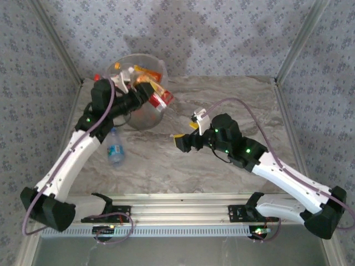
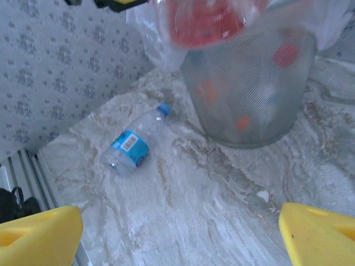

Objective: Put the plastic bottles in the bin

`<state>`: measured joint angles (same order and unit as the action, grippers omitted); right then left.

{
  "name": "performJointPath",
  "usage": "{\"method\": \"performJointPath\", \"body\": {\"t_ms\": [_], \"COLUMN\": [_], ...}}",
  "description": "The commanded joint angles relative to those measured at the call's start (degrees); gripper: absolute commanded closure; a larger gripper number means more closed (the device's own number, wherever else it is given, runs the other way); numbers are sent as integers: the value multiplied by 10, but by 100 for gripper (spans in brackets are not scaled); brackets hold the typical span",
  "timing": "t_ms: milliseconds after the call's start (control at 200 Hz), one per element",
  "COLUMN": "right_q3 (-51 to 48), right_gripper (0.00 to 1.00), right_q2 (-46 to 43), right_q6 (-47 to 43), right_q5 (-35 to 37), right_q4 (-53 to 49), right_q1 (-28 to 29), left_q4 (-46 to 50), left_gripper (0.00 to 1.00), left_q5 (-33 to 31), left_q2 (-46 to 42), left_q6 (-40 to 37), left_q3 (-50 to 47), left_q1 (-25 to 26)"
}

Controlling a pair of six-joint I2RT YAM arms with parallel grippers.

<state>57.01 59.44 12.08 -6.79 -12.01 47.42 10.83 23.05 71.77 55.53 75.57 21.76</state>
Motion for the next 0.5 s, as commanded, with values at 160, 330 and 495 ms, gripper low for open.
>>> {"method": "performJointPath", "body": {"t_ms": [160,330,495], "right_q3": [-15,-29,-44], "right_gripper": [6,6,6], "right_q2": [-44,-69,-94], "right_q6": [11,14,15], "right_q5": [24,33,44], "right_q4": [-29,-40,-51], "right_q1": [-10,-14,-20], "left_q4": [94,112,139], "left_gripper": [47,47,47], "left_q5": [-18,-19,-67], "left_q2": [152,263,347], "left_q6": [-82,-60,-62], "left_q3": [241,351,445], "left_q1": [-56,-81,-86]}}
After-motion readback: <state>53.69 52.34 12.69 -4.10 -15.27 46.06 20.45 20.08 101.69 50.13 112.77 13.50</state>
